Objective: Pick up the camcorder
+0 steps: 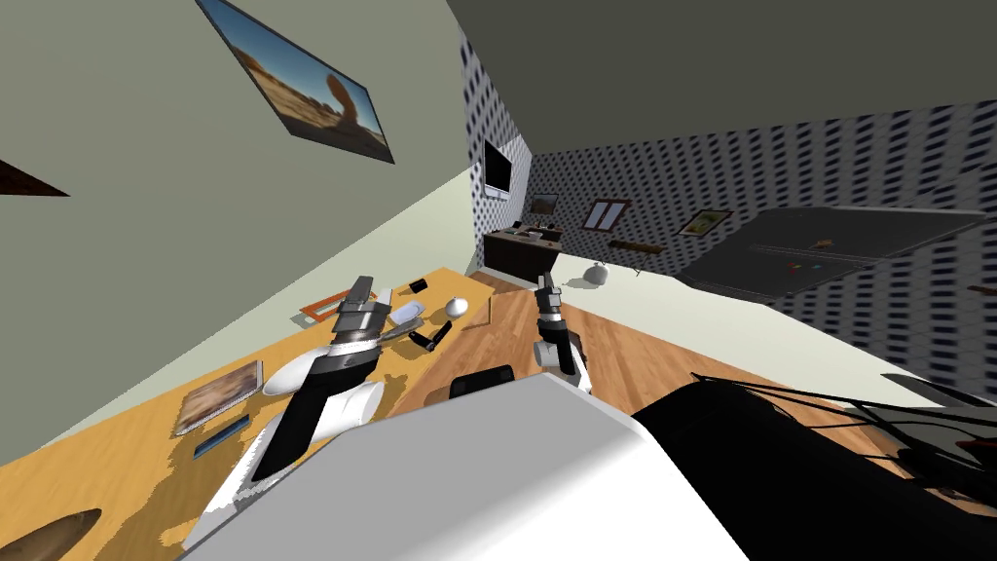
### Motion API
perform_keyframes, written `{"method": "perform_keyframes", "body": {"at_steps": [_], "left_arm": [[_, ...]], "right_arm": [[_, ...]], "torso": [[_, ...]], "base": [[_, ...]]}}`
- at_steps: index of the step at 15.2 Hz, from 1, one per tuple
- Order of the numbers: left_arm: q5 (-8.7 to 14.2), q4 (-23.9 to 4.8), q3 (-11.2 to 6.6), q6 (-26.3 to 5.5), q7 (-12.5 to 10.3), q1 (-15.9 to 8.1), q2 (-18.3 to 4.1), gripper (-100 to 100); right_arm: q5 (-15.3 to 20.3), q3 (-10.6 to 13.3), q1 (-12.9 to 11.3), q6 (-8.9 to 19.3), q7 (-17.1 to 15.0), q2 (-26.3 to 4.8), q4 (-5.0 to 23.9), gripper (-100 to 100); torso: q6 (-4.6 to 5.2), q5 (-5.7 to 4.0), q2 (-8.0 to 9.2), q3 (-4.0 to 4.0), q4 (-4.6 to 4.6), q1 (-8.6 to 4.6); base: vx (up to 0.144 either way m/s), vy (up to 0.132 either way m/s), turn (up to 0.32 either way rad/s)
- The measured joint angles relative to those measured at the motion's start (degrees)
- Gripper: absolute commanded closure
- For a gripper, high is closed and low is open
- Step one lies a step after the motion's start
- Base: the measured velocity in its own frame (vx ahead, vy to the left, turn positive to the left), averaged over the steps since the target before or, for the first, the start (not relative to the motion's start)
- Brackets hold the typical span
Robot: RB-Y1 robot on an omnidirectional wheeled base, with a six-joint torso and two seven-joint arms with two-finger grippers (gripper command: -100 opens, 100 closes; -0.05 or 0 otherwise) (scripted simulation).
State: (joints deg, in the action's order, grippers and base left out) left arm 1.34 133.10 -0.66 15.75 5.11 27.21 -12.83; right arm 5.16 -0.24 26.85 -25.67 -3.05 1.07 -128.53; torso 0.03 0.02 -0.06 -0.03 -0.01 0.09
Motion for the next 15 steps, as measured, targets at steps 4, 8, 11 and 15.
{"method": "perform_keyframes", "body": {"at_steps": [4,8,11,15], "left_arm": [[0.96,-1.16,-1.21,-4.45,0.75,-0.17,-1.68,-100],[1.84,-1.98,-2.27,-8.61,1.52,-0.08,-2.83,-100],[2.62,-2.84,-3.16,-12.34,2.45,0.43,-3.49,-100],[3.58,-3.71,-4.41,-16.44,2.92,0.00,-4.39,-100]], "right_arm": [[0.00,0.00,0.01,0.00,0.00,0.00,0.00,0],[0.00,0.00,0.00,0.00,0.00,0.00,0.00,0],[0.00,0.00,0.00,0.00,0.00,0.00,0.00,0],[0.00,0.00,0.00,0.00,0.00,0.00,0.00,0]], "torso": [[-0.03,0.00,-0.01,0.00,0.00,0.01],[0.00,0.00,-0.01,0.00,0.00,-0.01],[-0.01,0.01,-0.02,-0.01,-0.01,0.03],[0.00,0.00,-0.01,0.00,0.00,-0.01]], "base": [[0.011,0.020,-0.112],[0.010,0.018,-0.115],[0.012,0.025,-0.143],[0.007,0.015,-0.085]]}}
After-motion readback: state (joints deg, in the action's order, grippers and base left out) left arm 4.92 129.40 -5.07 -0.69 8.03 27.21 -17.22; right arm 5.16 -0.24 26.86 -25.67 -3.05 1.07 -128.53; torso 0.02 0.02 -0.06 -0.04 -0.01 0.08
